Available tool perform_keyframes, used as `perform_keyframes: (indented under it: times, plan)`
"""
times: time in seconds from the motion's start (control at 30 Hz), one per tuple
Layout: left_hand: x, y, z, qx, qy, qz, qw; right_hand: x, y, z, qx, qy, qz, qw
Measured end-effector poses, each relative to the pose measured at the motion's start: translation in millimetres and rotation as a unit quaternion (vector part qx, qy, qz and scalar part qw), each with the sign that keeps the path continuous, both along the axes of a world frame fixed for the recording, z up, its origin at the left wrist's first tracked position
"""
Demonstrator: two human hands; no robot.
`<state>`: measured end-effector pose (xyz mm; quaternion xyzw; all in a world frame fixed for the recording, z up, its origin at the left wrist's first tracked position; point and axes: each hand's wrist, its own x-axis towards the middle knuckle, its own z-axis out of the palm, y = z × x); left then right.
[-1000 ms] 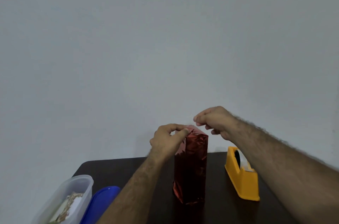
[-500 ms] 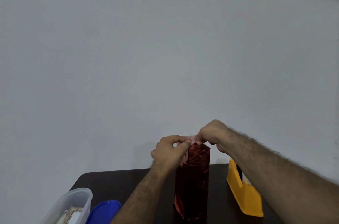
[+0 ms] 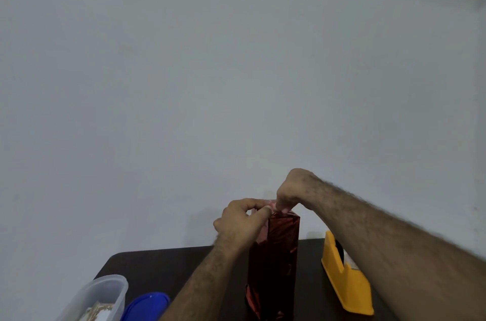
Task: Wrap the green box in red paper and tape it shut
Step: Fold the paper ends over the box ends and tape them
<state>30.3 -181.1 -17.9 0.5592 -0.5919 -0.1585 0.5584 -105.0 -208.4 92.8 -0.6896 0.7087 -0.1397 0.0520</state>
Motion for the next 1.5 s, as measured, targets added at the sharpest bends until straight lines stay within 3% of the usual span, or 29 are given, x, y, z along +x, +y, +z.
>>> perform_keyframes:
  times: [0.13, 0.37, 0.47, 0.57, 0.67, 0.83, 0.97, 1.07, 1.13, 1.2, 1.27, 1.3, 1.37, 1.43, 1.5]
  plan:
    - [-1, 1, 0, -0.001, 0.002, 0.002, 1.000, 0, -7, 9, 0.117, -0.014, 0.011, 0.993]
    - [0, -1, -1, 0.003, 0.008, 0.003, 1.000, -31, -22, 0, 0.133, -0.119, -0.027, 0.984]
    - [0, -2, -2, -0.006, 0.016, 0.009, 1.000, -43, -28, -19, 0.094, -0.147, -0.057, 0.983]
    - [2, -2, -2, -0.004, 0.019, 0.017, 1.000, -49, -34, -37, 0.019, -0.208, -0.025, 0.978]
    - [0, -2, -1, -0.004, 0.014, 0.017, 1.000, -43, -27, -49, 0.051, -0.257, 0.015, 0.965]
    - [-1, -4, -2, -0.015, 0.018, 0.014, 1.000, -34, -21, -52, 0.064, -0.282, 0.013, 0.957]
    - [-5, -5, -3, -0.019, 0.004, 0.041, 0.999, -23, -26, -48, -0.057, -0.233, -0.010, 0.971]
    - [-9, -1, -1, -0.031, -0.017, 0.065, 0.997, -17, -28, -47, -0.101, -0.239, 0.051, 0.964]
    - [-13, -1, -2, -0.037, -0.039, 0.051, 0.997, -13, -18, -43, -0.100, -0.270, 0.088, 0.954]
    - [-17, -3, -4, -0.026, -0.063, 0.004, 0.998, -10, -8, -39, -0.075, -0.236, 0.092, 0.964]
    - [-17, -6, -9, -0.018, 0.036, -0.103, 0.994, -9, -2, -37, -0.055, -0.186, 0.067, 0.979]
    - [-18, -5, -12, -0.009, 0.116, -0.160, 0.980, -10, 1, -39, -0.047, -0.165, 0.053, 0.984]
    - [-13, -2, -13, 0.012, 0.192, -0.228, 0.955, -13, 5, -45, -0.020, -0.159, 0.033, 0.987]
    - [-10, 1, -16, 0.022, 0.181, -0.234, 0.955, -19, 9, -53, -0.006, -0.190, 0.008, 0.982]
    - [-9, -1, -22, -0.002, 0.111, -0.153, 0.982, -30, 9, -57, -0.027, -0.240, -0.019, 0.970]
